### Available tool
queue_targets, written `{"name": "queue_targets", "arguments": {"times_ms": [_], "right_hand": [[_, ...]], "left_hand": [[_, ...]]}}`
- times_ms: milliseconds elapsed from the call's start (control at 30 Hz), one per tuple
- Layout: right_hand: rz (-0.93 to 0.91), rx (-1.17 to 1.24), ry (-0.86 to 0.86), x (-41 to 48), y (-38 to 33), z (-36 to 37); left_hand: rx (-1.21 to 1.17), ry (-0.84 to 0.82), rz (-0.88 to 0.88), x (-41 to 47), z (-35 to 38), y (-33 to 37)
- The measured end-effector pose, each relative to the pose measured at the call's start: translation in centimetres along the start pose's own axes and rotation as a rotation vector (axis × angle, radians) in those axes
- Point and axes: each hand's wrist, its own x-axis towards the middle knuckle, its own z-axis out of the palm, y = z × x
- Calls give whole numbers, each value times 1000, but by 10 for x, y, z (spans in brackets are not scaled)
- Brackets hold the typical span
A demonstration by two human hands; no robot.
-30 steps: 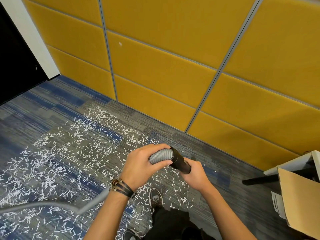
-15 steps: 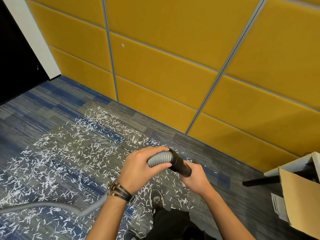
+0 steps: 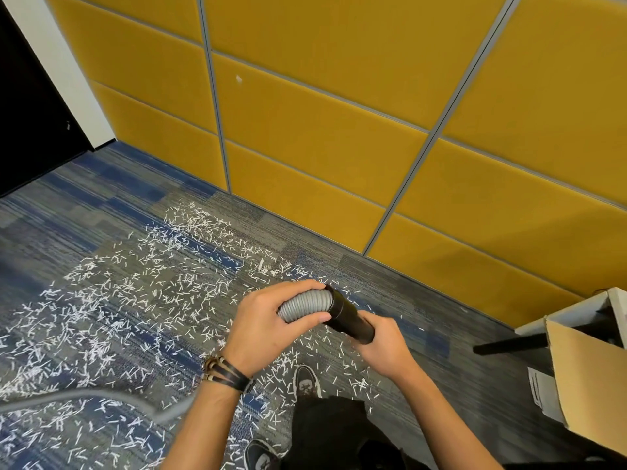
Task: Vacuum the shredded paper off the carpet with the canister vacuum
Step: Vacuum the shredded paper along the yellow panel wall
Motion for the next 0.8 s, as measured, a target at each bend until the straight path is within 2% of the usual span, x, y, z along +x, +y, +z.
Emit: {"name": "queue_targets", "arguments": {"times_ms": [233, 433, 633, 800], "right_hand": [[54, -3, 1, 13, 22, -10], [74, -5, 1, 20, 30, -7], [109, -73, 38, 35, 35, -21], [147, -26, 69, 41, 47, -36]], "left_hand": [[36, -119, -42, 23, 22, -7], [-40, -207, -91, 41, 28, -21], [-39, -144, -91, 63, 31, -20], [-52, -248, -88, 85, 47, -18]]}}
